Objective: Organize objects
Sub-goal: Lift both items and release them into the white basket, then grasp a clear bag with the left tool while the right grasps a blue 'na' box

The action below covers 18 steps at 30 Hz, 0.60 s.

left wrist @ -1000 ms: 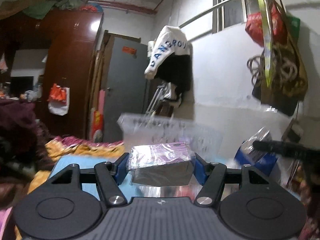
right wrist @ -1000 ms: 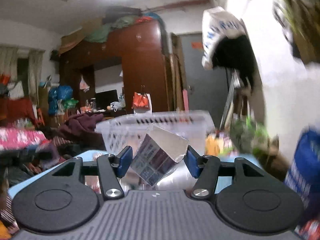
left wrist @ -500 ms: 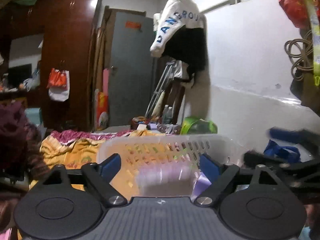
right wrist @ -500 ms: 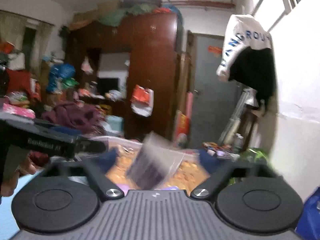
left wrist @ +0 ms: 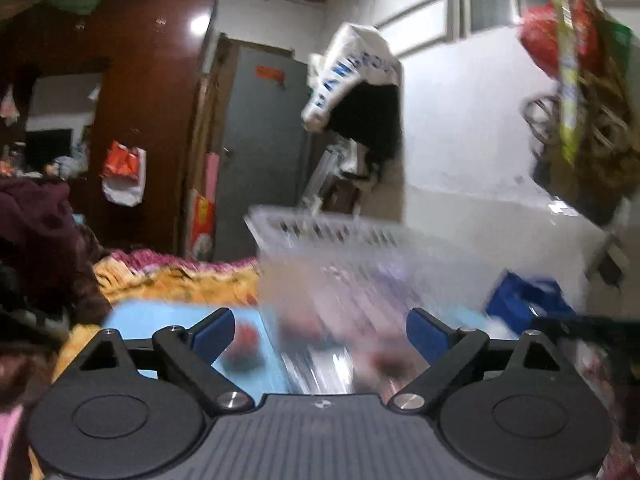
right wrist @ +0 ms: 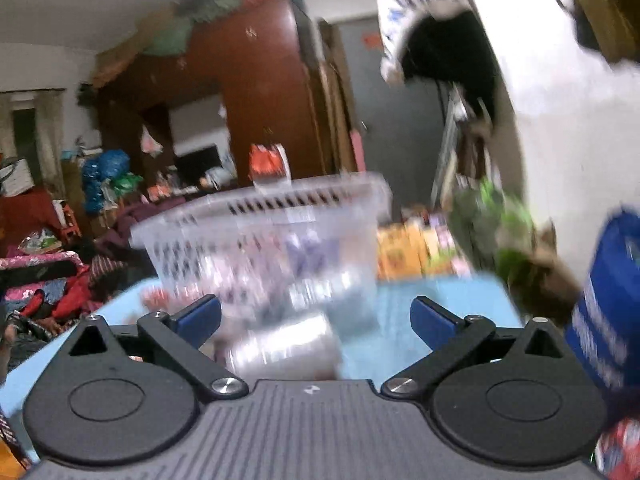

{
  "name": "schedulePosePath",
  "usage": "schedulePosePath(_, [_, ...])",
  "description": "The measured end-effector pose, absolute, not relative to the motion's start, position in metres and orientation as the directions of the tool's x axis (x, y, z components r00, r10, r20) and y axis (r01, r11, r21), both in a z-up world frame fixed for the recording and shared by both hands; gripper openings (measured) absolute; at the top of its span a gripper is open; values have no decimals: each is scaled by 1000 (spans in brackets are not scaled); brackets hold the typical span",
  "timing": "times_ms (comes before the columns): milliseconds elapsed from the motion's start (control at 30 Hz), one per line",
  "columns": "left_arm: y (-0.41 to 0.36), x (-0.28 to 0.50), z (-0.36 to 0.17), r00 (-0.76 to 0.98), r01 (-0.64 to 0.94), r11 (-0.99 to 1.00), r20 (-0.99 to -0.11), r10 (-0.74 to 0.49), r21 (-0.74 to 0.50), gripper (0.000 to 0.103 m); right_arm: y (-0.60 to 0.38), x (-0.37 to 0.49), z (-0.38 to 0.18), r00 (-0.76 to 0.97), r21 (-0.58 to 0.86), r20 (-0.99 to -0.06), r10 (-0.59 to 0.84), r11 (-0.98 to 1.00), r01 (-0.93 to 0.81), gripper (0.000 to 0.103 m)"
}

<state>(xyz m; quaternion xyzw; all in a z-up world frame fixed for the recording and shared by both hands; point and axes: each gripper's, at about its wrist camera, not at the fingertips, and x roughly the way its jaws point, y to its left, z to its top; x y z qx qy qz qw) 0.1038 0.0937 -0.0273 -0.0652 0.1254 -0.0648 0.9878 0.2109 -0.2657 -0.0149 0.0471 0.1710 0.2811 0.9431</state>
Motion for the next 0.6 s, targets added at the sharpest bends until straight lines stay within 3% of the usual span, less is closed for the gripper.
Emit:
schedulePosePath(167, [64,77,-61,943,187,978,-263,-204,-90,95,-265,176,-32,715,217,-297,633,774,-595,103])
schedulePosePath(333, [50,85,-74,918,238,967,-304,-253,-84,95,-236,161,-42,701,132,-316,640,761,-635,100])
schedulePosePath(467, [47,93,-76,892,244,966,-370,-259,-88,95,-228,155,-44,662,151,-271,699,710,-688,97])
schedulePosePath(600, [48,96,-83,876,226,969,-413,-248,-102,93,-212,148,-42,661,63,-269,700,698,-713,96])
